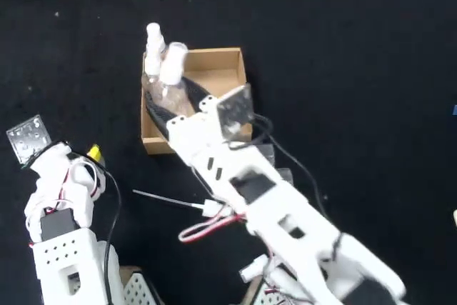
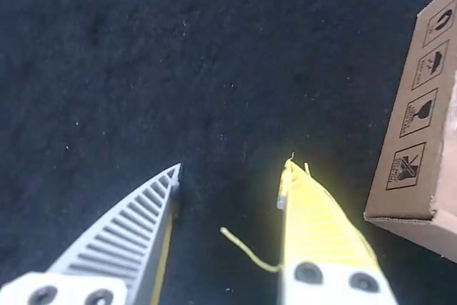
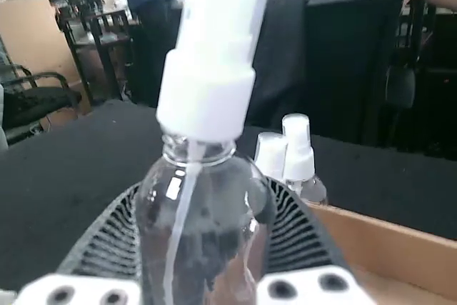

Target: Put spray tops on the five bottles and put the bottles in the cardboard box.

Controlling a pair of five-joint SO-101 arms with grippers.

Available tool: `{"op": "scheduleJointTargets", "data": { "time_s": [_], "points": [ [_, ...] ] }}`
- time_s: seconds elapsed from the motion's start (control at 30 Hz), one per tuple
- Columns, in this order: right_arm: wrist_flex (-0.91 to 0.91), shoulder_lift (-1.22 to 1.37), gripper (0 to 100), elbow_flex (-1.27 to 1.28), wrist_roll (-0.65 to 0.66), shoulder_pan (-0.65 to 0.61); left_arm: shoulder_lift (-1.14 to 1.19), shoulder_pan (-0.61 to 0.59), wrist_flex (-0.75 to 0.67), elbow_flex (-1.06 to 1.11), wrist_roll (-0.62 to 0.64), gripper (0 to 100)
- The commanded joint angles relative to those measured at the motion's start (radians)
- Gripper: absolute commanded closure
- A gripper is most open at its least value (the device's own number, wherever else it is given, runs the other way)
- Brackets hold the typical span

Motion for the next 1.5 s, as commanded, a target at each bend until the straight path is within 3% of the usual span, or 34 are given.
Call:
{"op": "scheduleJointTargets", "data": {
  "time_s": [0.0,0.27,0.63,1.47],
  "points": [
    [-0.167,0.128,98.8,-0.082,-0.003,-0.015,-0.014,-0.001,-0.034,0.004,0.018,80],
    [-0.416,0.375,98.8,-0.120,-0.003,-0.014,-0.014,0.001,-0.124,0.059,0.018,80],
    [-0.422,0.493,98.8,-0.208,-0.006,0.000,-0.014,0.061,-0.127,0.067,0.018,80],
    [-0.529,0.653,98.8,-0.208,0.000,0.018,-0.014,0.067,-0.126,0.064,0.015,80]
  ]
}}
